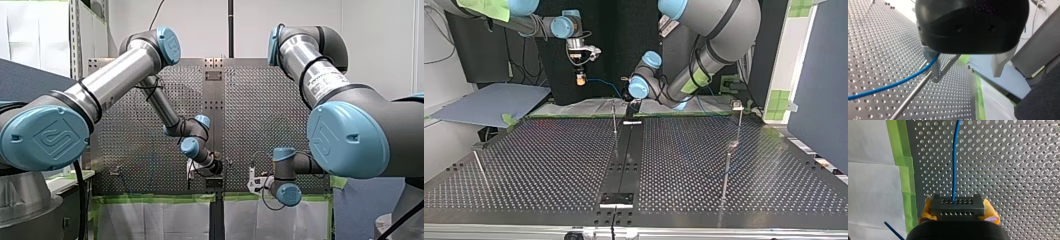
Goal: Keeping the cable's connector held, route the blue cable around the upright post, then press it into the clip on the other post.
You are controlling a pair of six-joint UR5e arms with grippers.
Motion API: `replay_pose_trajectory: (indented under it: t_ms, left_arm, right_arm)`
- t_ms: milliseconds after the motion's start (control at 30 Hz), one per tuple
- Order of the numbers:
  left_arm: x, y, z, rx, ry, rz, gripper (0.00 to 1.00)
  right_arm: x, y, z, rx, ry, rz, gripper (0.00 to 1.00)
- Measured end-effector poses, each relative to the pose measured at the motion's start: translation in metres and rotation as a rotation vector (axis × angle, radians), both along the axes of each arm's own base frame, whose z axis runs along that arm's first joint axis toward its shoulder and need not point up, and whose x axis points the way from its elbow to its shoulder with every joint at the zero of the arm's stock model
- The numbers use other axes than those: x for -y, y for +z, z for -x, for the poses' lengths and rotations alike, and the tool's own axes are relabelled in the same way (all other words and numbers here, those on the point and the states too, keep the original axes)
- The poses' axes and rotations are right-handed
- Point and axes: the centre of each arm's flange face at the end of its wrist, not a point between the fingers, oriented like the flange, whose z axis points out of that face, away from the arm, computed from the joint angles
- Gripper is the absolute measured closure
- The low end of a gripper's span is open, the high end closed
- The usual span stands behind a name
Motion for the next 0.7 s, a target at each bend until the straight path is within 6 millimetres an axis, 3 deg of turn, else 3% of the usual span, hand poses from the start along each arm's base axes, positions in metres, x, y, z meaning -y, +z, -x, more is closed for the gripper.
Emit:
replay_pose_trajectory:
  t_ms: [567, 633, 667, 700]
  left_arm:
    - [0.0005, 0.0002, -0.0008, -0.009, 0.045, 0.030, 0.01]
    - [0.0007, 0.0003, -0.0007, -0.011, 0.047, 0.033, 0.16]
    - [0.0007, 0.0004, -0.0008, -0.012, 0.049, 0.035, 0.16]
    - [0.0007, 0.0004, -0.0009, -0.013, 0.050, 0.037, 0.34]
  right_arm:
    - [-0.0002, -0.0001, 0.0001, 0.000, 0.001, -0.001, 1.00]
    - [-0.0001, 0.0000, 0.0002, 0.000, 0.001, -0.001, 1.00]
    - [-0.0002, -0.0001, 0.0002, 0.000, 0.001, -0.001, 1.00]
    - [-0.0003, -0.0001, 0.0002, 0.000, 0.001, -0.001, 1.00]
